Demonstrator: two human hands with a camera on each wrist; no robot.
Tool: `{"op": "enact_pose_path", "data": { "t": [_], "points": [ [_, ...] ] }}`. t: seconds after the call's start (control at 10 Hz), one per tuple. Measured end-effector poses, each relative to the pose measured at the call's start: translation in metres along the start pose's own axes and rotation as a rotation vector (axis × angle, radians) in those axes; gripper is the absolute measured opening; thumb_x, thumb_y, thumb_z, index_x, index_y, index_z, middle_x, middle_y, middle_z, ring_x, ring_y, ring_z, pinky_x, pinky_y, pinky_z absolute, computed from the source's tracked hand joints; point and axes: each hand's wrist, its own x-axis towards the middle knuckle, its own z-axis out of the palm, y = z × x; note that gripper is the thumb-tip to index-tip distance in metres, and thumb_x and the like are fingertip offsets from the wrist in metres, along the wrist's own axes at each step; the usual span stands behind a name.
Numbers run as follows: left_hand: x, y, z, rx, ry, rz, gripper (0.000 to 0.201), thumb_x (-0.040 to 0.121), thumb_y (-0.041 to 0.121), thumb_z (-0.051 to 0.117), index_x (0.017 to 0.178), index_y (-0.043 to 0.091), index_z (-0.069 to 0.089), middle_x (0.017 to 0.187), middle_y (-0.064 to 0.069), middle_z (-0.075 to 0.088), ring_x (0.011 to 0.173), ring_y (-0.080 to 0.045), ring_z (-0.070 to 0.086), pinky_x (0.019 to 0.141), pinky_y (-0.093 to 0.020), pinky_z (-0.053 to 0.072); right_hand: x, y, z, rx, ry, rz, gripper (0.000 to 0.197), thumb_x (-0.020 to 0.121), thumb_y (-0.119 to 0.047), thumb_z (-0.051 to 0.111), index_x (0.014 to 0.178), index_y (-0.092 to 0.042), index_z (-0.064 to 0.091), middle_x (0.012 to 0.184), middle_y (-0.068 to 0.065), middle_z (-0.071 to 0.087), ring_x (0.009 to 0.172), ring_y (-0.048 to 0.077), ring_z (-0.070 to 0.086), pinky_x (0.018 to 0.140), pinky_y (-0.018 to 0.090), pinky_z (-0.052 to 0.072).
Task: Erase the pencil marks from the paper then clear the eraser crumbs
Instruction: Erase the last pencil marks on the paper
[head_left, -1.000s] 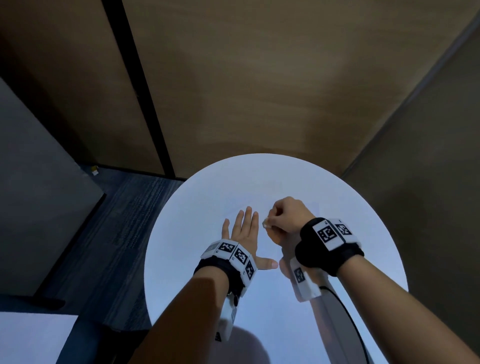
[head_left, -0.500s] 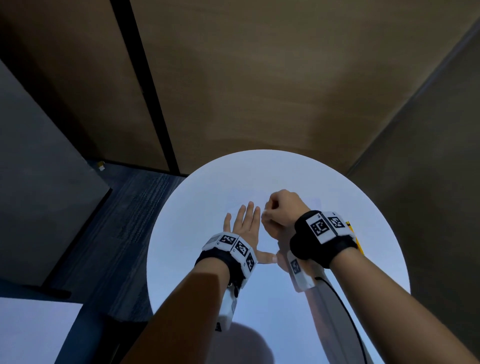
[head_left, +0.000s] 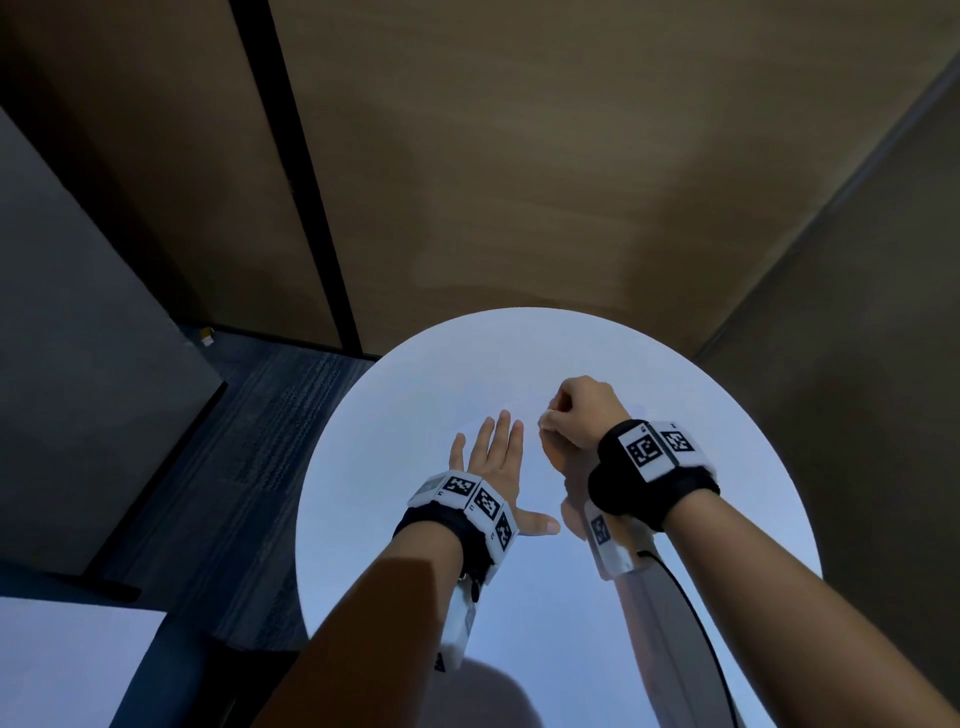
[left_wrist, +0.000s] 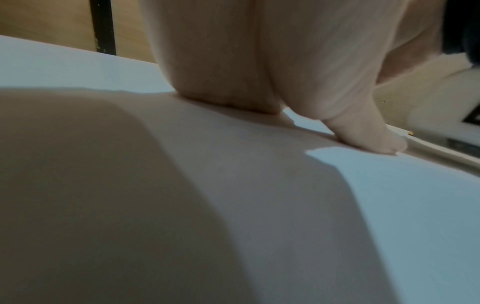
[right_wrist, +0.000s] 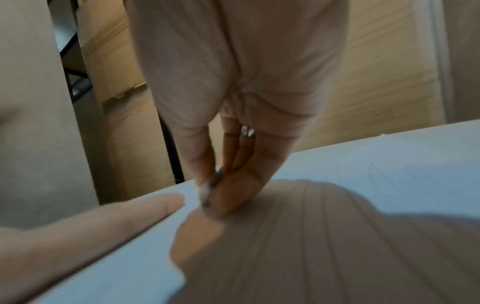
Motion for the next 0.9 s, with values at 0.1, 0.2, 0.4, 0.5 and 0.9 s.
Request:
{"op": "enact_pose_path", "data": {
  "t": [0.1, 0.2, 0.4, 0.5, 0.9],
  "points": [
    [0.0, 0.001, 0.0, 0.002, 0.002, 0.0, 0.115, 0.08, 0.069, 0.052, 0.145, 0.015, -0.027, 0.151, -0.003, -0.036, 0.14, -0.02, -0.031, 0.11, -0.048, -0.019, -0.004, 0.001, 0.003, -0.043, -0.171, -0.042, 0.018, 0.082, -0.019, 0.068, 0.07, -0.013, 0.055, 0.075, 0.0, 0.059, 0.073, 0.015, 0.054, 0.054, 0.019, 0.038],
    [0.0, 0.0, -0.001, -0.006, 0.006, 0.003, 0.116, 0.08, 0.069, 0.052, 0.145, 0.015, -0.027, 0.151, -0.002, -0.035, 0.14, -0.02, -0.031, 0.11, -0.048, -0.019, -0.003, 0.001, -0.001, -0.048, -0.149, -0.032, 0.02, 0.082, -0.02, 0.068, 0.068, -0.015, 0.054, 0.073, -0.001, 0.058, 0.073, 0.014, 0.053, 0.057, 0.02, 0.038],
    [0.0, -0.001, 0.0, -0.007, 0.003, 0.012, 0.115, 0.08, 0.07, 0.051, 0.145, 0.015, -0.027, 0.151, -0.003, -0.036, 0.139, -0.019, -0.031, 0.11, -0.048, -0.019, -0.008, 0.004, -0.001, -0.057, -0.197, -0.061, 0.023, 0.081, -0.018, 0.068, 0.065, -0.017, 0.052, 0.07, -0.004, 0.057, 0.075, 0.015, 0.053, 0.055, 0.018, 0.038],
    [0.0, 0.0, -0.001, -0.004, 0.004, 0.012, 0.115, 0.08, 0.069, 0.051, 0.145, 0.015, -0.027, 0.151, -0.002, -0.035, 0.14, -0.019, -0.031, 0.11, -0.048, -0.019, -0.002, 0.005, -0.006, -0.052, -0.165, -0.043, 0.021, 0.08, -0.019, 0.069, 0.065, -0.017, 0.054, 0.072, -0.002, 0.059, 0.077, 0.016, 0.055, 0.056, 0.018, 0.039],
    [0.001, -0.001, -0.001, -0.004, 0.003, 0.007, 0.116, 0.08, 0.07, 0.051, 0.145, 0.015, -0.027, 0.151, -0.003, -0.036, 0.14, -0.02, -0.031, 0.11, -0.048, -0.018, 0.004, 0.004, -0.002, -0.005, 0.004, -0.022, 0.012, 0.083, -0.02, 0.066, 0.082, -0.009, 0.063, 0.088, 0.007, 0.065, 0.082, 0.019, 0.056, 0.062, 0.023, 0.041]
  ]
}}
